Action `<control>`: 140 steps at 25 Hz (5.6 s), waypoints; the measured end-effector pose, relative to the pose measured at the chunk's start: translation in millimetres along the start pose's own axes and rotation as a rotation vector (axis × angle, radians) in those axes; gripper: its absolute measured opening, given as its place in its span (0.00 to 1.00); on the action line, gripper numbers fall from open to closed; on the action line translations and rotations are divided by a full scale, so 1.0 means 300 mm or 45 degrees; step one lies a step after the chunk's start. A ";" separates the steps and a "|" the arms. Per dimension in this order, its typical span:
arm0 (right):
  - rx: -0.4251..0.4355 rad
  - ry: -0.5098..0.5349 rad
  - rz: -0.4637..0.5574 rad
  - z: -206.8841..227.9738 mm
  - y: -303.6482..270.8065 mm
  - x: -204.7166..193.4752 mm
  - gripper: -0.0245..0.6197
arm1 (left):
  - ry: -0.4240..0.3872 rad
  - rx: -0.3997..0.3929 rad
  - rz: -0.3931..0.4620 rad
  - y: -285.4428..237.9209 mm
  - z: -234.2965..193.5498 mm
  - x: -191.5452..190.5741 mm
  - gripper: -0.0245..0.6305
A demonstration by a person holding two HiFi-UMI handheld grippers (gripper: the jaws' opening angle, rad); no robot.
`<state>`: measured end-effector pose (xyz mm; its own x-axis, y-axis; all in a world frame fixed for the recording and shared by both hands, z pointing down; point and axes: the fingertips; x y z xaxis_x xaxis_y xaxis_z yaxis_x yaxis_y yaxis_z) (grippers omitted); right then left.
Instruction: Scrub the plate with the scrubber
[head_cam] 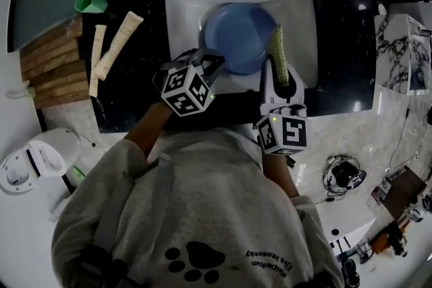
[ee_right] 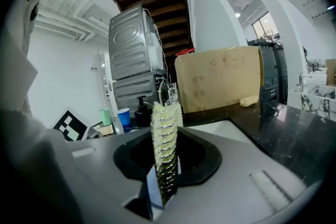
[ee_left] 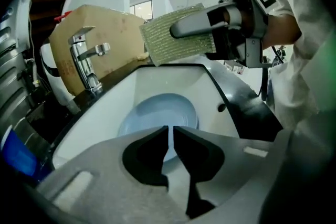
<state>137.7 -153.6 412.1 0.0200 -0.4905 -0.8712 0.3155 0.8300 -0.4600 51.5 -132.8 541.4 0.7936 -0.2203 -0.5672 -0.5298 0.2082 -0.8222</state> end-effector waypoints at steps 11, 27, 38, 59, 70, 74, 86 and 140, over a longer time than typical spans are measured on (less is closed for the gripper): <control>0.016 -0.024 -0.030 0.038 -0.020 -0.031 0.15 | -0.197 -0.070 -0.221 -0.088 0.040 -0.043 0.19; -0.013 -0.062 -0.004 0.092 0.011 -0.031 0.15 | -0.411 -0.231 -0.390 -0.186 0.131 -0.106 0.19; -0.019 -0.099 0.007 0.150 0.043 -0.036 0.15 | -0.662 -0.185 -0.518 -0.236 0.128 -0.146 0.20; -0.017 -0.163 -0.009 0.199 0.006 -0.037 0.15 | -0.907 -0.250 -0.438 -0.307 0.136 -0.141 0.08; -0.011 -0.162 -0.011 0.203 -0.006 -0.028 0.15 | -0.914 -0.154 -0.241 -0.245 0.142 -0.024 0.06; 0.002 -0.149 -0.006 0.200 -0.008 -0.016 0.15 | -0.985 -0.105 -0.238 -0.196 0.124 -0.023 0.07; 0.143 -0.006 -0.020 0.106 -0.037 0.050 0.15 | -1.114 -0.013 -0.228 0.005 0.082 -0.002 0.07; 0.827 1.762 -0.930 -0.309 -0.073 -0.146 0.14 | -1.389 -0.092 -0.166 0.370 0.217 0.136 0.08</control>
<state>42.0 -125.8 444.5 -0.9684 0.1806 -0.1722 0.1988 0.1411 -0.9698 44.5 -56.6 430.1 0.6638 0.7311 -0.1577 -0.4111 0.1805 -0.8935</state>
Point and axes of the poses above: the fingertips, and each gripper's own axes: y backward along the fingers, z to its right, x out of its top, and after that the axes turned 9 degrees about -z, right-handed
